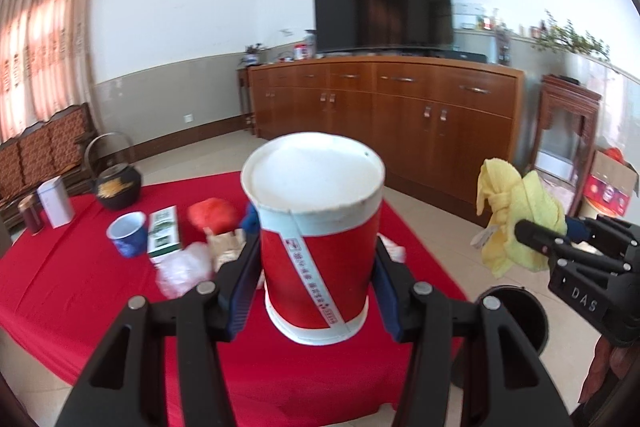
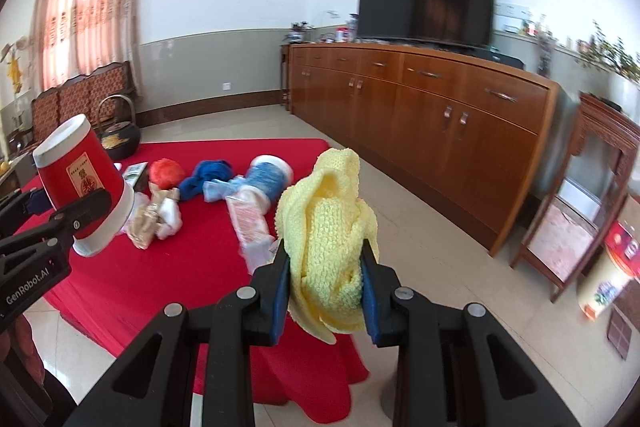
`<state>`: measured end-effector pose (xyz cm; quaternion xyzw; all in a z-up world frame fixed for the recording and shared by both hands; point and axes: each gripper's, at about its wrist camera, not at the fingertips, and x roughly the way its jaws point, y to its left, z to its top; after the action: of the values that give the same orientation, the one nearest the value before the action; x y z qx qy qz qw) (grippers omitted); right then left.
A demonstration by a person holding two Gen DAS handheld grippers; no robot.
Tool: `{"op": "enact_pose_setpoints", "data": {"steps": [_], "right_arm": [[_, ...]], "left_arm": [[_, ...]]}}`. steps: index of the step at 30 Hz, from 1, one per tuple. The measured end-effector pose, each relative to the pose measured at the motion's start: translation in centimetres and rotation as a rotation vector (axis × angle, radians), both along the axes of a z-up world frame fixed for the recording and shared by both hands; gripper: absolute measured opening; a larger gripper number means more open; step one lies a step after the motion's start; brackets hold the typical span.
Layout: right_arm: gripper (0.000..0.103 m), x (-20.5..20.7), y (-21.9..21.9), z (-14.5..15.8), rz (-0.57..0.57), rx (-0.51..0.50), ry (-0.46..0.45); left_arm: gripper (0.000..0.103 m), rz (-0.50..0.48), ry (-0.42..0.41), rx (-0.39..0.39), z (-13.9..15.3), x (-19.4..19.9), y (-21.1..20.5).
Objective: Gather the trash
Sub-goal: 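Carry the yellow cloth and red-white cup with both grippers over the black bucket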
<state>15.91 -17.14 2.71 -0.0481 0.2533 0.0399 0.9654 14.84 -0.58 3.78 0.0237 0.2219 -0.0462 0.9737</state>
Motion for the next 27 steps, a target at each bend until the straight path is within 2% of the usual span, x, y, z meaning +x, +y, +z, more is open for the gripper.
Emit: {"op": "enact_pose_setpoints", "data": {"steps": [7, 16, 22, 27], "right_arm": [[0.033, -2.3, -6.3, -0.2, -0.093, 0.018, 0.011], [0.033, -3.4, -13.5, -1.5, -0.192, 0.043, 0.048], [0.033, -3.7, -19.4, -4.5, -0.249, 0.093, 0.126], [0.033, -3.7, -23.7, -7.8, -0.300, 0.085, 0.203]], "left_arm": [[0.053, -0.108, 0.007, 0.020, 0.2, -0.2, -5.3], [0.053, -0.239, 0.057, 0.021, -1.2, 0.0, -11.5], [0.054, -0.345, 0.141, -0.015, -4.0, 0.3, -15.6], [0.053, -0.424, 0.209, 0.004, -7.0, 0.4, -20.0]]}}
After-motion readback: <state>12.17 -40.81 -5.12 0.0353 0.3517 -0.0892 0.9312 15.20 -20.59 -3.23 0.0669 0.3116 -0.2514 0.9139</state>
